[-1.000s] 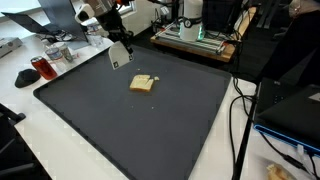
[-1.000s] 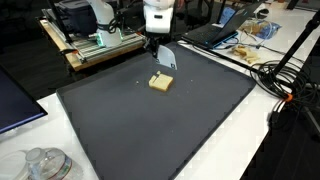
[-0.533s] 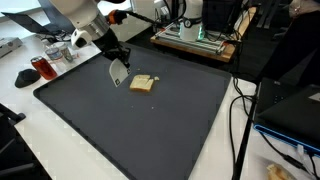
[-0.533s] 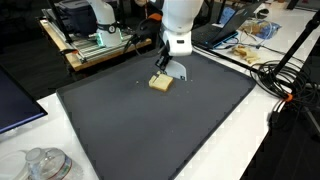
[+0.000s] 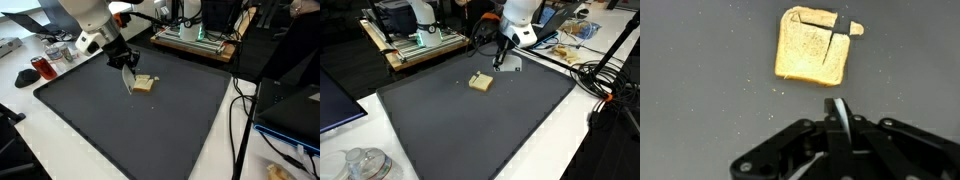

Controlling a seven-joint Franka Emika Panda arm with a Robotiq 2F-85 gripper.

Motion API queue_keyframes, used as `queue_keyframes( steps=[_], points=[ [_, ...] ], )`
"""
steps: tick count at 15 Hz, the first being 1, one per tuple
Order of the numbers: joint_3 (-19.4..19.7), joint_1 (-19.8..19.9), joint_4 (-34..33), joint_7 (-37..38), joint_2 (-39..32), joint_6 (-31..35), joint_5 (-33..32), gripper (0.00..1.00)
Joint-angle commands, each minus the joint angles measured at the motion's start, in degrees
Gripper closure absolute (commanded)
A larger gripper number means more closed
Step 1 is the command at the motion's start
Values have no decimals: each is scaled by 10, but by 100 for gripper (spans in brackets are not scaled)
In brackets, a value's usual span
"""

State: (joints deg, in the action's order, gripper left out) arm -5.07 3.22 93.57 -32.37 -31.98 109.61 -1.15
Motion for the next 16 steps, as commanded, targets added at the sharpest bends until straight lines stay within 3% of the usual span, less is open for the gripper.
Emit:
queue_keyframes(
  steps=[1, 8, 16],
  points=[
    [-2, -12, 31, 13, 31, -8, -17, 99],
    [24, -49, 146, 215, 119, 18, -50, 99],
    [36, -61, 227, 383, 165, 27, -61, 99]
  ],
)
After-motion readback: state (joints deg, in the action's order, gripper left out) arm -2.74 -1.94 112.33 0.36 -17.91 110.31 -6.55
